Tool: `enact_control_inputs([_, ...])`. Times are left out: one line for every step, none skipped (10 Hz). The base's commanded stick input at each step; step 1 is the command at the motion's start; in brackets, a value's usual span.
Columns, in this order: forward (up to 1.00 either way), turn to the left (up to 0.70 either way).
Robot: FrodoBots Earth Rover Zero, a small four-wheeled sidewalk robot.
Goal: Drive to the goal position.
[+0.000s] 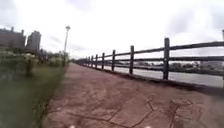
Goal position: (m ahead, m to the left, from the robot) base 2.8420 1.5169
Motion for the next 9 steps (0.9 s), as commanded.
enact_control_inputs([1.00, -0.26])
enact_control_inputs([1.00, -0.06])
enact_control_inputs([1.00, 0.12])
enact_control_inputs([1.00, -0.08])
enact_control_inputs([1.00, -0.26])
enact_control_inputs([1.00, -0.26])
enact_control_inputs([1.00, -0.22])
enact_control_inputs([1.00, -0.01])
enact_control_inputs([1.00, 0.14])
